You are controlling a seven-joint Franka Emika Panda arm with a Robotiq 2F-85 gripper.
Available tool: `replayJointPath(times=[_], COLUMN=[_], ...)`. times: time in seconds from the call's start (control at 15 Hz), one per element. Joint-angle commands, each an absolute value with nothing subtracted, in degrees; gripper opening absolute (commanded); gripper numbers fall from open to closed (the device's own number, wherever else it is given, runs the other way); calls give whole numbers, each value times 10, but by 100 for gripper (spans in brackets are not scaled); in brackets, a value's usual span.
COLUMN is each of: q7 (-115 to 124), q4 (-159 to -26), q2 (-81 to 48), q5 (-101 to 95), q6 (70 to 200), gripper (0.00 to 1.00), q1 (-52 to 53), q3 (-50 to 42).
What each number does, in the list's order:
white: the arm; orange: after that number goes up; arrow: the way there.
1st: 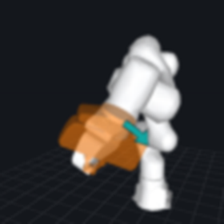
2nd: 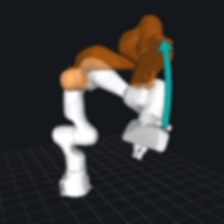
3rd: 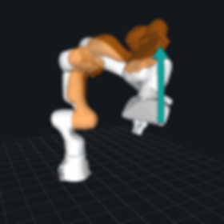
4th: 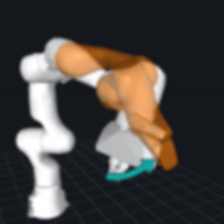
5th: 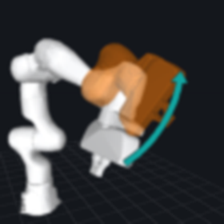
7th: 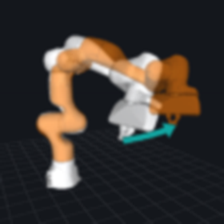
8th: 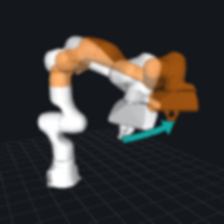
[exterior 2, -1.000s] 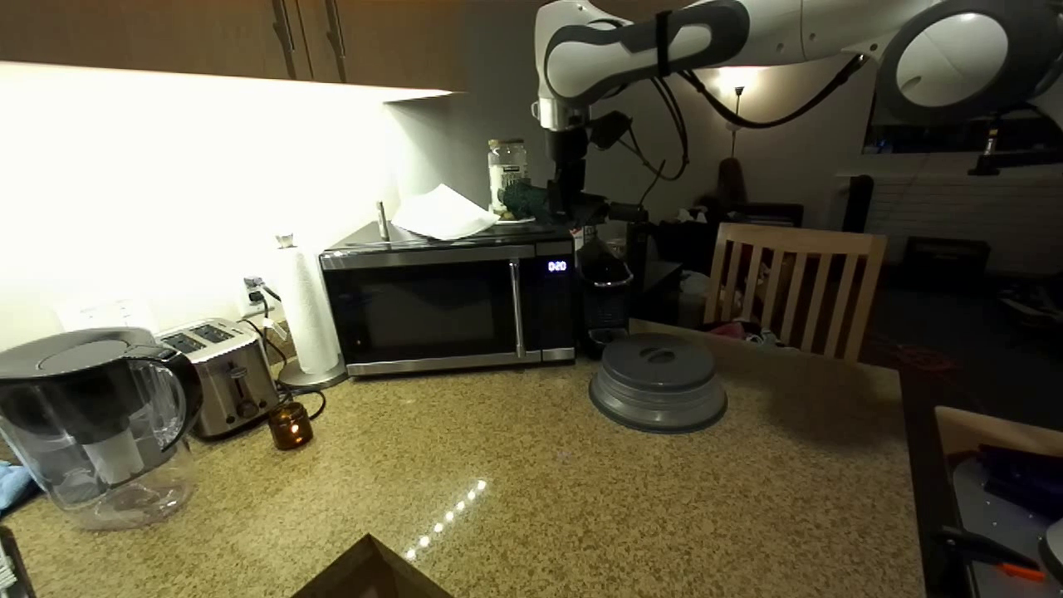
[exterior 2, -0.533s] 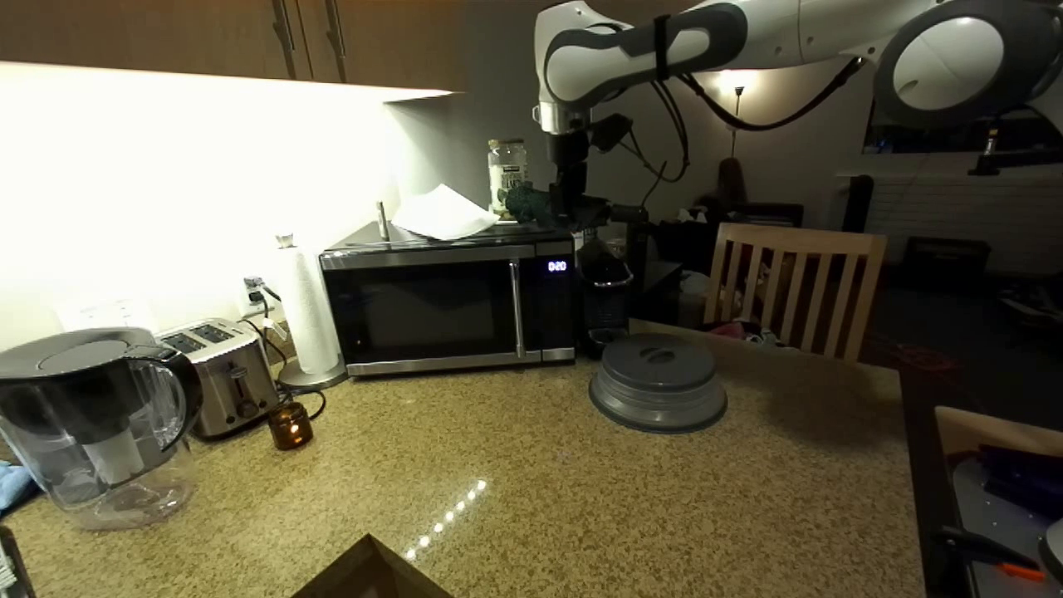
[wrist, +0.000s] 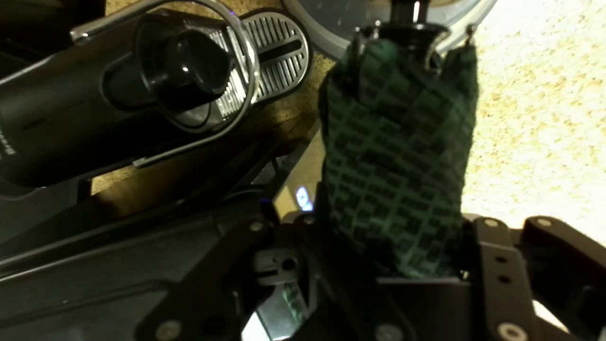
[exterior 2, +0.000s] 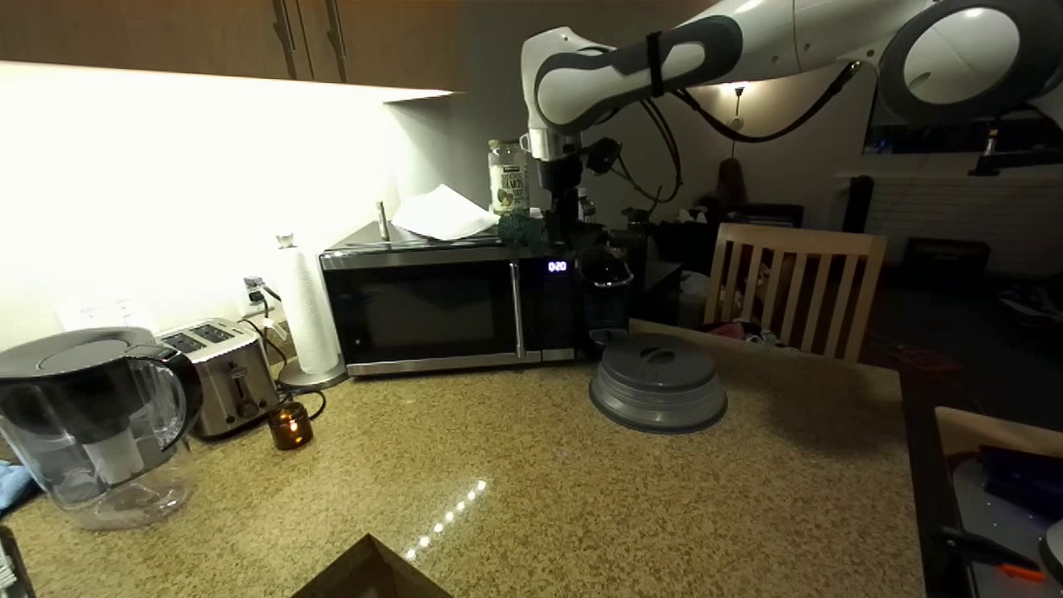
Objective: Take the umbrella and put it on the counter
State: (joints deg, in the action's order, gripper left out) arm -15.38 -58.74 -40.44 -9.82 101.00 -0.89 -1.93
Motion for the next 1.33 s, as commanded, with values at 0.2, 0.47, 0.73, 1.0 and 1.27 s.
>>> replayJointPath(times=[0.2,0.47,0.73,1.0,1.27], q7=[-188,-190,-197,-199,-209], q4=[-732,-786,-847,-899,-962], q2=[-334,-309,-284,-262,-231], q5=[-97,-95,-96,-89,-59], q6=[1029,1036,1067,1118,1164], gripper=[14,14,14,14,14], q1=[-9,-11,-12,-9,-13], q3=[7,14,18,27,48])
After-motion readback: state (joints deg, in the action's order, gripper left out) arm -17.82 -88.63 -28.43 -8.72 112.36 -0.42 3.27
